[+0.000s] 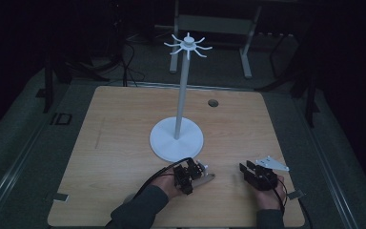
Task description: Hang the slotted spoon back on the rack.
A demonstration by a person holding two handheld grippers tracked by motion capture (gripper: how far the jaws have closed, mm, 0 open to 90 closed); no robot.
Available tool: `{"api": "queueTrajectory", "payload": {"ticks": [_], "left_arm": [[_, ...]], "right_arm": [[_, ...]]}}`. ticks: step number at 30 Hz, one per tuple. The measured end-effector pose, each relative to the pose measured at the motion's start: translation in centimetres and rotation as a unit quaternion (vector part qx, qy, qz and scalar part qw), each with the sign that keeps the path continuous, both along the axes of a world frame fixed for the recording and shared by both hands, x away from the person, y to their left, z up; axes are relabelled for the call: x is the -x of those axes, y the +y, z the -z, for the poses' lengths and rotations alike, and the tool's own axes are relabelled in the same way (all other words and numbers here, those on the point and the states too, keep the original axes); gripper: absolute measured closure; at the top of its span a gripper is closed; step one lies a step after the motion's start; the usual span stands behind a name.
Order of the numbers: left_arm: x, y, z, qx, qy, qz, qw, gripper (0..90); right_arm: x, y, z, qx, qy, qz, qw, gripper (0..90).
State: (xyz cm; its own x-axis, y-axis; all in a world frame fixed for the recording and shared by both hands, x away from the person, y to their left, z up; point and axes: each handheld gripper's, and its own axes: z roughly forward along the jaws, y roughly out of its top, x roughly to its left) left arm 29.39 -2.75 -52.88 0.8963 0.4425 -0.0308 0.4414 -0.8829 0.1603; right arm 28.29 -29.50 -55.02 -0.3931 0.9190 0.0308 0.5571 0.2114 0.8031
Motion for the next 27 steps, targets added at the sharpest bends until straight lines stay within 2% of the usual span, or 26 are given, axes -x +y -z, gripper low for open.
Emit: {"api": "queueTrajectory", "payload": {"ticks": [4, 7, 10, 17, 22, 26, 27], "left_arm": [[0.1, 0.0, 0.0, -0.003, -0.004, 0.007, 1.0, 73.9], [0.1, 0.0, 0.0, 0.001, -0.004, 0.002, 1.0, 74.1], [0.0, 0.1, -0.1, -0.002, -0.014, -0.007, 0.9999, 74.2], [-0.3, 1.3, -1.4, 0.025, -0.036, -0.032, 0.9986, 74.2], [-0.5, 2.1, -2.5, 0.051, -0.06, -0.056, 0.9953, 74.2], [-0.6, 2.8, -3.5, 0.073, -0.084, -0.08, 0.9905, 74.2], [-0.6, 2.8, -3.5, 0.073, -0.084, -0.08, 0.9905, 74.2]], "right_arm": [[0.0, 0.0, 0.0, 0.0, 0.001, 0.0, 1.0, 64.1], [0.0, -0.1, 0.0, -0.001, 0.0, 0.0, 1.0, 64.0], [0.0, -0.1, 0.0, -0.002, -0.001, 0.001, 1.0, 64.0], [0.0, -0.1, 0.1, -0.001, 0.0, 0.002, 1.0, 64.0], [0.0, -0.1, 0.0, -0.001, -0.001, 0.002, 1.0, 64.1], [0.0, -0.1, 0.0, 0.0, -0.002, 0.002, 1.0, 64.0], [0.0, -0.1, 0.0, 0.0, -0.002, 0.002, 1.0, 64.0]]}}
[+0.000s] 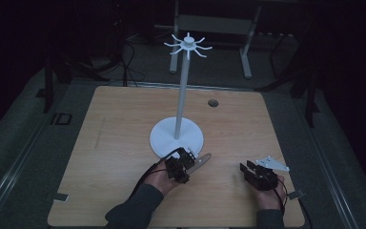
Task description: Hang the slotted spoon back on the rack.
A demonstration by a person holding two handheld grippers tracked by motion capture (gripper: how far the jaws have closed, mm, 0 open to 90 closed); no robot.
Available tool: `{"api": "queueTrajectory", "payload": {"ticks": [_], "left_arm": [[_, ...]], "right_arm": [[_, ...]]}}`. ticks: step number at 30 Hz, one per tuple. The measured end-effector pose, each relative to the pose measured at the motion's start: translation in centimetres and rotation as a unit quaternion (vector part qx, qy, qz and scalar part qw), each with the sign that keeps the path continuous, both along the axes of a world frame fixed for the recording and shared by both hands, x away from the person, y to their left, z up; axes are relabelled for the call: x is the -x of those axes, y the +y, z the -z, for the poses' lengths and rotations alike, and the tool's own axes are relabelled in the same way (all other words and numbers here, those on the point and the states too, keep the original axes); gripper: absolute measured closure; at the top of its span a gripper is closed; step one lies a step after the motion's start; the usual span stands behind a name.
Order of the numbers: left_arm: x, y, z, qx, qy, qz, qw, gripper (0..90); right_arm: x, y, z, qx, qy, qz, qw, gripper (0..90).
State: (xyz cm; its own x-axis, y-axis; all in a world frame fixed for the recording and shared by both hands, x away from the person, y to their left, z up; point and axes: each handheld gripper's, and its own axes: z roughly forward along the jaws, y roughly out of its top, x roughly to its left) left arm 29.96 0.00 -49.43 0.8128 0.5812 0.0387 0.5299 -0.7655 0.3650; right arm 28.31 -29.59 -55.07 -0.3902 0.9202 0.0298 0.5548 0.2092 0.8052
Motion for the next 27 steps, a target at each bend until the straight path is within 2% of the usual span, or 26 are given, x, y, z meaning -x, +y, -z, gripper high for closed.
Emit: {"api": "queueTrajectory", "payload": {"ticks": [1, 4, 5, 6, 11, 12, 13, 18, 23, 24, 25, 27], "left_arm": [[-0.1, 0.3, -0.4, 0.011, -0.01, -0.009, 0.9998, 74.2], [-0.1, 0.7, -0.9, 0.027, -0.027, -0.027, 0.9989, 74.2], [-0.2, 1.0, -1.3, 0.039, -0.038, -0.037, 0.9978, 74.2], [-0.2, 1.0, -1.3, 0.039, -0.038, -0.037, 0.9978, 74.2], [-0.1, 1.7, -2.3, 0.063, -0.066, -0.062, 0.9939, 74.3], [-0.1, 1.7, -2.3, 0.063, -0.066, -0.062, 0.9939, 74.2], [-0.1, 2.0, -2.7, 0.076, -0.074, -0.073, 0.9917, 74.2], [0.2, 2.5, -3.4, 0.092, -0.095, -0.093, 0.9868, 74.3], [0.5, 2.9, -4.1, 0.116, -0.12, -0.112, 0.9796, 74.3], [0.5, 2.9, -4.1, 0.116, -0.12, -0.112, 0.9796, 74.3], [0.6, 3.0, -4.4, 0.125, -0.13, -0.12, 0.9763, 74.3], [0.7, 3.2, -4.7, 0.133, -0.14, -0.127, 0.9729, 74.3]], "right_arm": [[0.0, 0.0, 0.0, 0.0, 0.0, 0.0, 1.0, 64.0], [0.0, 0.0, 0.0, 0.0, 0.0, 0.0, 1.0, 64.0], [0.0, 0.0, 0.0, 0.0, -0.001, 0.0, 1.0, 64.0], [0.0, 0.0, 0.0, 0.0, -0.001, 0.0, 1.0, 64.0], [0.0, 0.0, 0.0, 0.0, -0.002, 0.001, 1.0, 64.0], [0.0, 0.0, 0.0, 0.0, -0.002, 0.001, 1.0, 64.0], [0.0, 0.0, 0.0, 0.0, -0.002, 0.001, 1.0, 63.9], [0.0, 0.0, 0.0, 0.001, -0.002, 0.001, 1.0, 63.9], [0.0, 0.0, 0.0, 0.002, -0.003, 0.001, 1.0, 63.8], [0.0, 0.0, 0.0, 0.002, -0.003, 0.001, 1.0, 63.8], [0.0, 0.0, 0.0, 0.002, -0.004, 0.0, 1.0, 63.9], [0.0, 0.0, 0.0, 0.003, -0.003, 0.0, 1.0, 63.8]]}}
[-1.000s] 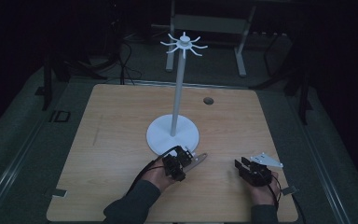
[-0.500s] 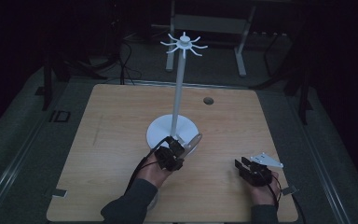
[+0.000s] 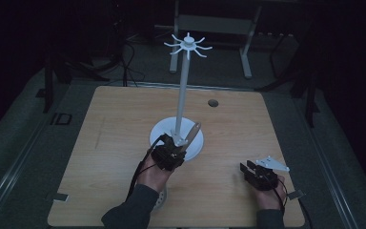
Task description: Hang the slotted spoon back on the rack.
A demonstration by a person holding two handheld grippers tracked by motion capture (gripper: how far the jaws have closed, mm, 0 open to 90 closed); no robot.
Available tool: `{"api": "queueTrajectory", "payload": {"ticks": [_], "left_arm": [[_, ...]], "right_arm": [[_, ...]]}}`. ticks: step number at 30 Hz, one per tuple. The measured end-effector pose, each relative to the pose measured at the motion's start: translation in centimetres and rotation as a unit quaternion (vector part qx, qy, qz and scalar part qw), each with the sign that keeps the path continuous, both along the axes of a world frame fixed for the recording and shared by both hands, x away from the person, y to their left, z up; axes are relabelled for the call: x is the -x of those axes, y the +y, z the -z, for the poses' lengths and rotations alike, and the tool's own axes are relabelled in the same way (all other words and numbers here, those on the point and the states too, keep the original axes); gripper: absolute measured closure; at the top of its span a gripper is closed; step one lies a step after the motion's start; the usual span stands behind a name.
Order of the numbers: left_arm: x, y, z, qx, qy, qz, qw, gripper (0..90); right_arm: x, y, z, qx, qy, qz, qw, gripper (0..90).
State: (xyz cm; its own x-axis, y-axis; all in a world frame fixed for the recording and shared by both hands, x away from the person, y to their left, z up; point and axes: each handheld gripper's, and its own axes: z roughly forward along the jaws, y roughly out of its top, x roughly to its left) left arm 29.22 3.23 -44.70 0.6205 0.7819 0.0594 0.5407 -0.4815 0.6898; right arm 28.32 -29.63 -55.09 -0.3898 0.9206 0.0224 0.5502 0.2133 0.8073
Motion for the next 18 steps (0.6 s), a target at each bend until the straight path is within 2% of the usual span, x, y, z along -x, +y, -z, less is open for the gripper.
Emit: {"api": "queueTrajectory", "payload": {"ticks": [4, 8, 9, 10, 14, 18], "left_arm": [[0.3, 0.5, -0.7, 0.017, -0.03, -0.02, 0.9992, 74.3], [0.5, 0.9, -1.1, 0.029, -0.054, -0.039, 0.9974, 74.3], [0.5, 0.9, -1.1, 0.029, -0.054, -0.039, 0.9974, 74.3], [0.7, 1.2, -1.4, 0.035, -0.07, -0.049, 0.9957, 74.3], [1.0, 1.6, -1.9, 0.06, -0.095, -0.068, 0.9913, 74.3], [1.3, 2.0, -2.3, 0.081, -0.119, -0.087, 0.9858, 74.4]], "right_arm": [[0.0, 0.0, 0.0, -0.001, 0.001, 0.001, 1.0, 63.8], [0.0, 0.0, 0.0, 0.0, 0.0, 0.001, 1.0, 63.8], [0.0, 0.0, 0.0, 0.0, 0.0, 0.001, 1.0, 63.8], [0.0, 0.0, 0.0, -0.001, 0.001, 0.001, 1.0, 63.8], [0.0, 0.0, 0.1, 0.0, 0.0, 0.002, 1.0, 63.8], [0.0, 0.0, 0.1, 0.0, 0.0, 0.002, 1.0, 63.8]]}}
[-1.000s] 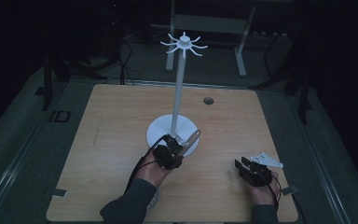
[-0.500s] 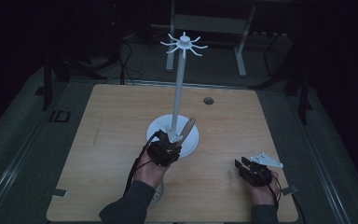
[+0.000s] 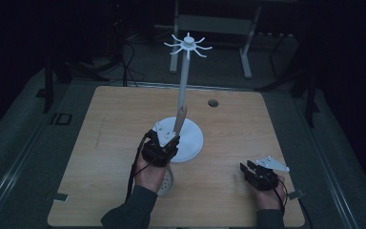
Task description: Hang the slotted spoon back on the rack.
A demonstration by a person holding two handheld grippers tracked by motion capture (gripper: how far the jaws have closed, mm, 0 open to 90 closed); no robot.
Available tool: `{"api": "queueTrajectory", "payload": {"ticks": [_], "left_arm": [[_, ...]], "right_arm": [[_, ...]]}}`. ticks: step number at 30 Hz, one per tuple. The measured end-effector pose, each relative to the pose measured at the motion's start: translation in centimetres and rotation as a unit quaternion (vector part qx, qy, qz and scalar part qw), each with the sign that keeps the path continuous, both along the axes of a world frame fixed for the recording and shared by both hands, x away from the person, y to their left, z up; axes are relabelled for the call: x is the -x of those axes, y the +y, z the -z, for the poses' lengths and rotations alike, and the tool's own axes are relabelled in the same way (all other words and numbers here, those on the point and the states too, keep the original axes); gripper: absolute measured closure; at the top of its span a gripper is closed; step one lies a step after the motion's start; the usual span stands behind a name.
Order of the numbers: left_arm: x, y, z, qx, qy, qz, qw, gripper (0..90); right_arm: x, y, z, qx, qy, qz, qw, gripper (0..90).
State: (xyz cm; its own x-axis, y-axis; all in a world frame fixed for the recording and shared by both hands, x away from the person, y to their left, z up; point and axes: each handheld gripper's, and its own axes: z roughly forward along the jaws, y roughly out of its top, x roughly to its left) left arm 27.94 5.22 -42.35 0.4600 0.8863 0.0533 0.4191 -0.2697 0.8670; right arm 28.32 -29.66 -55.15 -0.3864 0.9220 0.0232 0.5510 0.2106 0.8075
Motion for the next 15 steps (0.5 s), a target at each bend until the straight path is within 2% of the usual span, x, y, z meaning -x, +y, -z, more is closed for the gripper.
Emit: {"api": "queueTrajectory", "payload": {"ticks": [5, 15], "left_arm": [[0.16, 0.37, -0.42, 0.014, -0.017, -0.013, 0.9997, 74.5], [0.32, 0.21, -1.11, 0.006, -0.042, -0.026, 0.9987, 74.7]], "right_arm": [[0.0, 0.0, 0.01, 0.0, 0.0, 0.0, 1.0, 63.7], [-0.01, 0.01, 0.06, 0.0, 0.001, 0.0, 1.0, 63.7]]}}
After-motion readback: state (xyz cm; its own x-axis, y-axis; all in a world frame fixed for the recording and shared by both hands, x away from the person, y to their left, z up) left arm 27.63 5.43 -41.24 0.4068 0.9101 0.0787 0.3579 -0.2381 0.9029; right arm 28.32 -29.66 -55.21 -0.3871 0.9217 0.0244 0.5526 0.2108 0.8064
